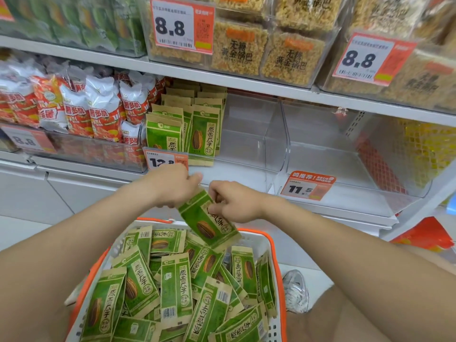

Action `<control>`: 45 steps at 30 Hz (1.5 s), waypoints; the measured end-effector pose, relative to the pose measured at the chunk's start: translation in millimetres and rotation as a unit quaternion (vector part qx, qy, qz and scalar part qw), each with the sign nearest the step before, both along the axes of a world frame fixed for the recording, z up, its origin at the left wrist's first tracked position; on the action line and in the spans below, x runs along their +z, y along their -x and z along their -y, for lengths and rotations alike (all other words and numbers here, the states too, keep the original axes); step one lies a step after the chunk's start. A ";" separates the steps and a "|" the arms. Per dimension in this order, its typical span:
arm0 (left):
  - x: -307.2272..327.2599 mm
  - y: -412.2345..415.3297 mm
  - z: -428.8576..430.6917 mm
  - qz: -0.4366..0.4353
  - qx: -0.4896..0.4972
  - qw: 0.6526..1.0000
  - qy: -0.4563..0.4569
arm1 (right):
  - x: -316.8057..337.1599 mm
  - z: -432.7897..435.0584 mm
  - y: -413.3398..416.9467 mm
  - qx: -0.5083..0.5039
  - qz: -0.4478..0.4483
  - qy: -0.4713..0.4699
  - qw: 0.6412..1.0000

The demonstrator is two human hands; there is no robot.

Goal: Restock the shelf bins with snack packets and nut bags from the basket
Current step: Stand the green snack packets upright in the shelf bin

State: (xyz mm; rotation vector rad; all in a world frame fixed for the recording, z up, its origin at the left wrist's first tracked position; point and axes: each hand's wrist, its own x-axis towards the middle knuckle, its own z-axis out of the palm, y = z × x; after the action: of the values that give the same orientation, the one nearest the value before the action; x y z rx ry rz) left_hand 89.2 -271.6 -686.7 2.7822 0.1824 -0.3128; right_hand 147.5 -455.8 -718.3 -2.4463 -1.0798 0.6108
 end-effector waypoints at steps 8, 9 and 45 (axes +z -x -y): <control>21.5 -2.4 -9.0 0.193 0.149 0.897 0.368 | 26.7 -12.9 6.8 -0.229 -0.197 -0.292 0.907; 21.8 -2.8 -6.5 0.192 0.149 0.887 0.393 | 30.1 -15.8 8.7 -0.243 -0.216 -0.321 0.889; 33.5 -2.7 -25.8 0.207 0.170 0.956 0.123 | 37.4 -51.4 -109.9 -0.395 -0.132 -0.302 0.858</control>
State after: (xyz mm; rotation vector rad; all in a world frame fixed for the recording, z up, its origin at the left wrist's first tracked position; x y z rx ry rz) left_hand 91.9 -245.8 -653.2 2.4423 0.4734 0.3102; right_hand 257.5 -404.4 -681.0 -1.9090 -0.0603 0.2521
